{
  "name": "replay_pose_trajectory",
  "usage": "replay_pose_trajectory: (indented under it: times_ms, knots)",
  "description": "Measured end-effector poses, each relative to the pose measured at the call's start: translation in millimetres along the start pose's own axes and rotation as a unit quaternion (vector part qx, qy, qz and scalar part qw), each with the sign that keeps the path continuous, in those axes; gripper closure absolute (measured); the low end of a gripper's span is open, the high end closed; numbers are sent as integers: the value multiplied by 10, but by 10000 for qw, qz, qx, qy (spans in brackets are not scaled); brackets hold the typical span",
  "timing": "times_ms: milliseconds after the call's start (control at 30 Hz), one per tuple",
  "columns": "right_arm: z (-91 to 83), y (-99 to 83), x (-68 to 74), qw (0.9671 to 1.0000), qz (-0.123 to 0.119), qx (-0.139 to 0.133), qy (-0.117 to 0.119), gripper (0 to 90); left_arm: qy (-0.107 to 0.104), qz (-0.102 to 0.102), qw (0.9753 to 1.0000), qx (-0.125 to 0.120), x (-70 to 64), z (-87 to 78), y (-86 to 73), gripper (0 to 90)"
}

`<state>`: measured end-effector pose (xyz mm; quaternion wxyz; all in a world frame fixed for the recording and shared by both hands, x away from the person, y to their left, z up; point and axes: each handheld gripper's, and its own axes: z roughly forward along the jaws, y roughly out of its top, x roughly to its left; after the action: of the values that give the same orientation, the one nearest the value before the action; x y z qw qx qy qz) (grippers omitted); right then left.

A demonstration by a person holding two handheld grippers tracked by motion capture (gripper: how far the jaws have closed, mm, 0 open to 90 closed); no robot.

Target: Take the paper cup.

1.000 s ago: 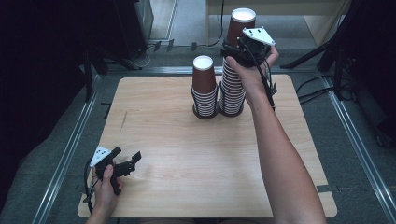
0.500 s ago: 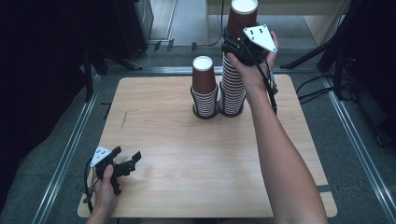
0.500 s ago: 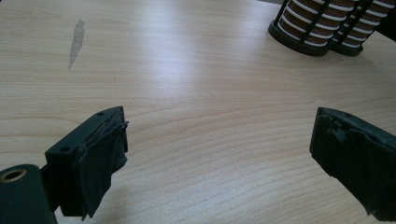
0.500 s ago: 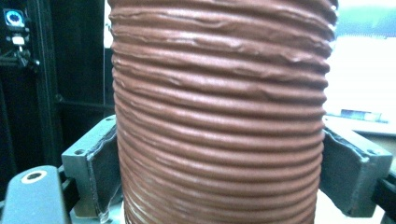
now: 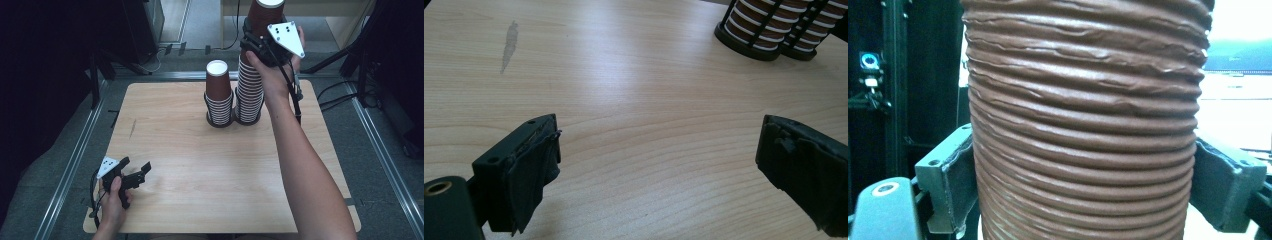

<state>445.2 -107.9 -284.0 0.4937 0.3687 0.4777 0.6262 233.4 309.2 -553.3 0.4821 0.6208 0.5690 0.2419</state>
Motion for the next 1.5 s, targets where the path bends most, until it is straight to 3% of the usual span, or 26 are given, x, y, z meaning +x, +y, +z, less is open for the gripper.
replay_pose_trajectory:
  times_ms: [433,667,800,1033,1300,1500]
  knots:
    - [-227,128,18,9999,-88,-100,103,128,34,7,10000,-1,-4,0,-1,41]
    - [-463,169,21,9996,-181,-166,151,128,62,31,10000,-27,-11,-5,-2,41]
    - [-596,161,0,9997,-104,-134,176,128,71,38,10000,-43,-15,-9,-1,41]
    - [-783,87,-39,9996,-205,-27,167,127,118,-3,9999,-40,-9,-10,2,41]
    - [-933,-49,-53,9997,-145,111,163,127,173,7,9998,-40,-13,-13,6,40]
    - [-1111,-190,-39,9994,-38,246,250,126,265,321,9991,92,-78,17,29,40]
